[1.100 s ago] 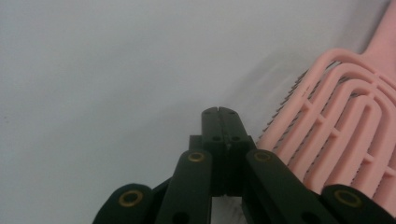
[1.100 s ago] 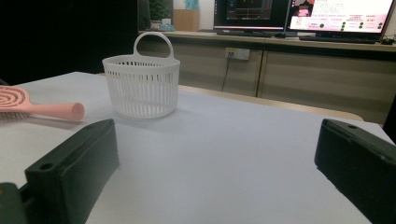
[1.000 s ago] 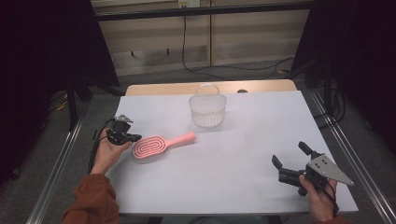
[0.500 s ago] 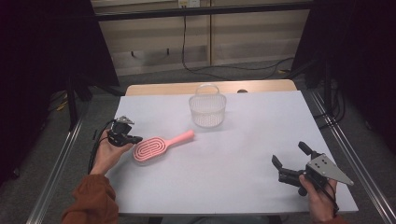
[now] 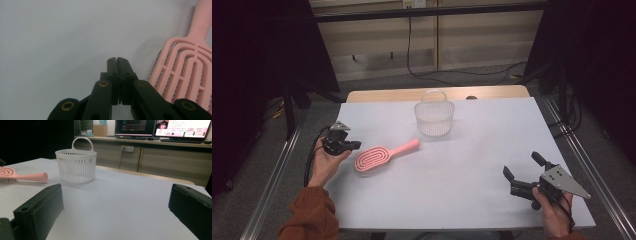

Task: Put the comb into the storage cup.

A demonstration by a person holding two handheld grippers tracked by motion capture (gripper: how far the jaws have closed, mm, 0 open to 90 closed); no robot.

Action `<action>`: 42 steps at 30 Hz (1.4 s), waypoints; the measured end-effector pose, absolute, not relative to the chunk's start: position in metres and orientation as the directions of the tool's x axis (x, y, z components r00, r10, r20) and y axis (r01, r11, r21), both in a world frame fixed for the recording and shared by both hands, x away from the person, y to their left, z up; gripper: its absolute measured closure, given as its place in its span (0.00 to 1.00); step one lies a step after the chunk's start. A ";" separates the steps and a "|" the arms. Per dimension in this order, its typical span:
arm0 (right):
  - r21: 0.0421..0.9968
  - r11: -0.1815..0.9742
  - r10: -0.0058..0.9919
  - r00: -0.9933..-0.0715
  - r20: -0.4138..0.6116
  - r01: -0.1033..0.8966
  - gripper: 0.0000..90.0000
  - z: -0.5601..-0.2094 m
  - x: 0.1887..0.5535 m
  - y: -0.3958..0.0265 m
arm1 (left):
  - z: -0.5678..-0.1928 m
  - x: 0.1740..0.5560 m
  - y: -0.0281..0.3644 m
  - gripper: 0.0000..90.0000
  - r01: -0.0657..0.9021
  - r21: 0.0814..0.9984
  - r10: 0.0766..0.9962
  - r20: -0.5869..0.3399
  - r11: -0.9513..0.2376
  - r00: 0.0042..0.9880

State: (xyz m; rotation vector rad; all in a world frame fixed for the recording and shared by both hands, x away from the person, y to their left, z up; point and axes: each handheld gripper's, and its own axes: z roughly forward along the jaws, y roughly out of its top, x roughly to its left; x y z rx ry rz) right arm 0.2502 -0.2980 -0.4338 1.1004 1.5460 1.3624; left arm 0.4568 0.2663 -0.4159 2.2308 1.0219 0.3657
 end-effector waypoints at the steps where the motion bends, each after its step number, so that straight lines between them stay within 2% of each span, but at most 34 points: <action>1: 0.993 0.048 0.948 -0.317 -0.012 0.108 0.00 -0.434 0.250 -0.298 | -0.415 0.456 0.267 0.96 0.559 0.674 0.753 -0.005 -0.483 0.657; 9: 0.993 0.049 0.948 -0.317 -0.013 0.104 0.00 -0.433 0.250 -0.298 | -0.405 0.450 0.267 0.92 0.520 0.724 0.753 -0.002 -0.453 0.658; 12: 0.993 0.048 0.949 -0.314 -0.013 0.106 0.00 -0.433 0.250 -0.298 | -0.401 0.448 0.269 0.87 0.495 0.747 0.749 0.007 -0.444 0.662; 15: 0.993 0.049 0.948 -0.317 -0.014 0.104 0.00 -0.433 0.250 -0.298 | -0.400 0.446 0.267 0.75 0.480 0.756 0.748 0.020 -0.445 0.663; 17: 0.993 0.049 0.948 -0.317 -0.014 0.104 0.00 -0.433 0.250 -0.298 | -0.400 0.446 0.267 0.73 0.482 0.760 0.751 0.013 -0.437 0.661; 18: 0.993 0.049 0.948 -0.317 -0.013 0.104 0.00 -0.433 0.250 -0.298 | -0.398 0.446 0.267 0.64 0.471 0.768 0.755 0.024 -0.434 0.655; 25: 0.994 0.047 0.949 -0.316 -0.012 0.103 0.00 -0.433 0.249 -0.298 | -0.392 0.444 0.273 0.27 0.446 0.812 0.782 0.021 -0.377 0.623; 28: 0.993 0.049 0.948 -0.317 -0.013 0.105 0.00 -0.433 0.249 -0.298 | -0.391 0.445 0.273 0.14 0.443 0.820 0.797 0.028 -0.364 0.603; 30: 0.993 0.049 0.948 -0.317 -0.014 0.104 0.00 -0.433 0.249 -0.298 | -0.391 0.445 0.274 0.12 0.432 0.833 0.795 0.015 -0.346 0.607; 32: 0.994 0.049 0.948 -0.316 -0.014 0.102 0.00 -0.433 0.249 -0.298 | -0.389 0.445 0.276 0.04 0.430 0.846 0.797 -0.009 -0.316 0.603; 35: 0.994 0.049 0.948 -0.318 -0.015 0.101 0.00 -0.433 0.249 -0.298 | -0.386 0.442 0.277 0.04 0.402 0.867 0.765 -0.038 -0.295 0.643; 42: 0.994 0.048 0.949 -0.315 -0.015 0.100 0.00 -0.433 0.249 -0.298 | -0.376 0.435 0.276 0.03 0.352 0.905 0.783 -0.035 -0.238 0.621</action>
